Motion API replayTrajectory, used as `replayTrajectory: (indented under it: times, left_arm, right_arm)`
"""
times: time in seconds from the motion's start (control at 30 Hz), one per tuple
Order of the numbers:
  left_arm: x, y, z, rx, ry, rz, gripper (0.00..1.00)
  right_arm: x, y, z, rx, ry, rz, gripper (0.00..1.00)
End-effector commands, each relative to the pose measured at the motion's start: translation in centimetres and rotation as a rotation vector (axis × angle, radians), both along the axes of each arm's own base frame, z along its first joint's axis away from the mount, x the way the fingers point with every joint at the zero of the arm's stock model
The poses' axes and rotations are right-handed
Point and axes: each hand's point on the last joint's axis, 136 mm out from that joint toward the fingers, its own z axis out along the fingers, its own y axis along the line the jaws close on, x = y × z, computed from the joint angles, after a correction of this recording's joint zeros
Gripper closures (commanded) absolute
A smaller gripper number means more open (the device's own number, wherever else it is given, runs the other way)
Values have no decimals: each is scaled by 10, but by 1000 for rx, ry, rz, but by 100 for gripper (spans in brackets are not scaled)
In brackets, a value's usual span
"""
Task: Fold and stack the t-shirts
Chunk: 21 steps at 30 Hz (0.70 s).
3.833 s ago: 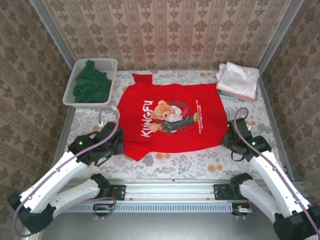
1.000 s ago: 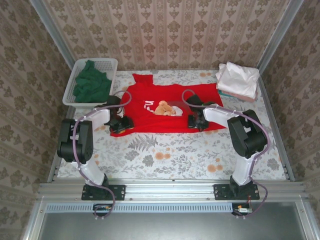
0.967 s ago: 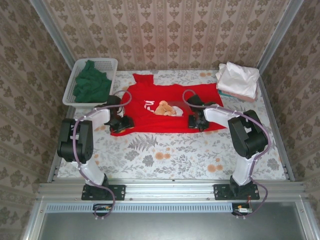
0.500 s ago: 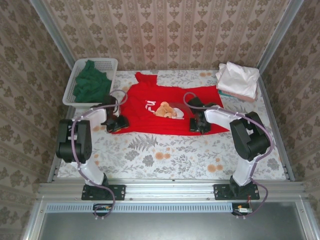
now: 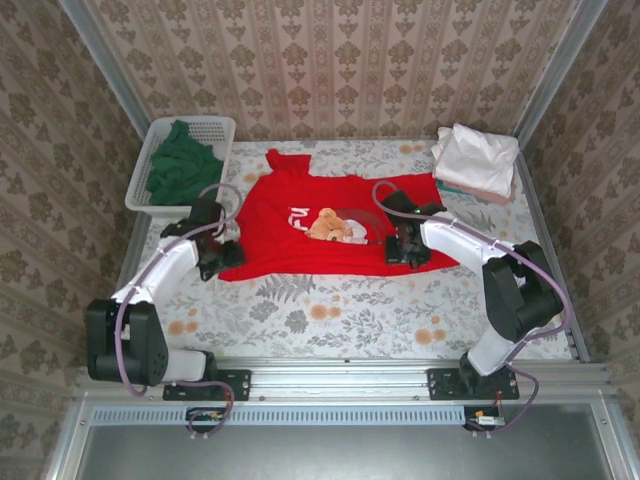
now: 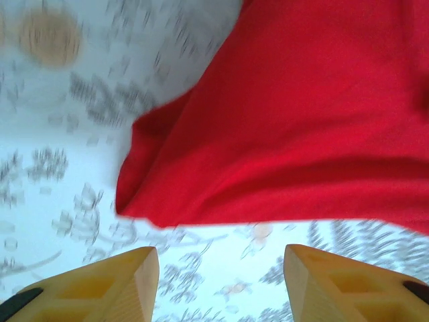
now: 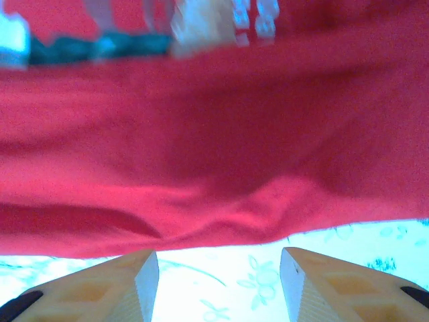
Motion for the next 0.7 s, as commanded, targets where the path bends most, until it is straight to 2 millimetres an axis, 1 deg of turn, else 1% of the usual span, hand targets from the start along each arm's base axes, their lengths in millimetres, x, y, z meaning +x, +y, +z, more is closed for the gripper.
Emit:
replayTrajectory:
  times: [0.0,0.07,0.17,0.2,0.27,0.33,0.37,0.47,0.5,0.57,0.67]
  left_arm:
    - [35,-31,23,12,-70,-107,46]
    - [57,-64,25,-31,-74,-190,44]
    - [89,-97,17,-93,-56,-251,44]
    - [97,-103,12,-95,-45,-261,45]
    - [113,-108,1,-67,-24,-269,44]
    - [123,-111,-10,-47,-7,-274,43]
    - [127,-113,-19,-45,11,-279,43]
    - [134,-116,-34,-44,47,-287,43]
    - [136,-117,-37,-46,50,-290,43]
    - [141,-119,-40,-54,46,-288,42]
    - [144,-118,-40,-51,46,-284,42]
  right_arm:
    - [26,16,-5,6,-27,43,47]
    - [38,23,-15,8,-5,50,47]
    - [52,24,-27,-18,11,32,47]
    - [55,25,-29,-17,14,29,47]
    - [62,25,-29,-22,3,18,47]
    - [69,24,-29,-34,-13,18,47]
    - [72,24,-30,-45,-10,22,47]
    - [86,26,-36,-47,-18,34,47]
    - [92,28,-37,-41,-26,43,47]
    - [106,23,-36,-55,-58,37,47]
    - [126,18,-23,-63,-117,42,47]
